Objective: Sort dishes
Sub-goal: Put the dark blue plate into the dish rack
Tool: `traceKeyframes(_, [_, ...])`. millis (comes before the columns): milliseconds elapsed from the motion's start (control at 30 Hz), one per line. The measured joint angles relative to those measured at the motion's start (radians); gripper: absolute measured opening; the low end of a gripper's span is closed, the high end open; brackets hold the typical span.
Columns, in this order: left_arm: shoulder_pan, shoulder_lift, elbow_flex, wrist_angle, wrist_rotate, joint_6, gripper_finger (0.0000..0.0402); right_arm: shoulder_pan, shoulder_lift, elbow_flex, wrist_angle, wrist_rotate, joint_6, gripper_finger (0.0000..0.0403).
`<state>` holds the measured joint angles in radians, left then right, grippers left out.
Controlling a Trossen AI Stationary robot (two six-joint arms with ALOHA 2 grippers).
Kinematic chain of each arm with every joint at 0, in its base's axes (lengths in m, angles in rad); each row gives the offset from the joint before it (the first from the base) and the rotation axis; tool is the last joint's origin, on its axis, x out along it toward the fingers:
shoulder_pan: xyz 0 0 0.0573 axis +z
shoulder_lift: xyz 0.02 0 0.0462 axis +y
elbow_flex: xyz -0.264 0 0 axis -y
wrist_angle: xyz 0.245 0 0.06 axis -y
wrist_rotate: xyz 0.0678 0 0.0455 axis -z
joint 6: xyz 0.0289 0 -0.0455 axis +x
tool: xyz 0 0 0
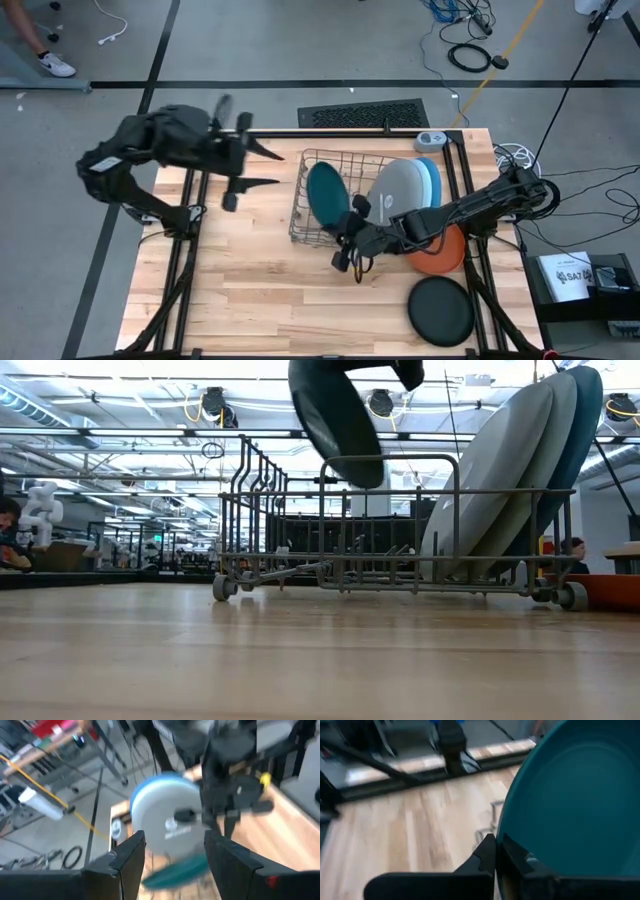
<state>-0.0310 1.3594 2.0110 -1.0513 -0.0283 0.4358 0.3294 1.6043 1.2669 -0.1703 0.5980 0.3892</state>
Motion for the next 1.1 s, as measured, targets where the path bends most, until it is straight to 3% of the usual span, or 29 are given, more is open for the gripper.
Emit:
traceKeyframes(333, [-0.017,-0.166,-0.231,0.167,-0.034,-0.090,0.0205,-0.012,-0.094,-0.402,0.648,0.032,0.048,0.0000])
traceKeyframes(467, [-0.017,-0.196,-0.312,0.218,-0.039,-0.094,0.0205,-0.017,-0.144,-0.533,0.794,0.067,0.087,0.0000])
traceKeyframes(700, [-0.017,-0.205,-0.408,0.312,-0.038,-0.116,0.0205,-0.037,-0.157,-0.594,0.796,0.066,0.200,0.0000])
traceKeyframes(1100, [-0.017,-0.192,-0.415,0.336,-0.037,-0.117,0.0205,-0.067,-0.158,-0.618,0.749,0.080,0.298,0.0000])
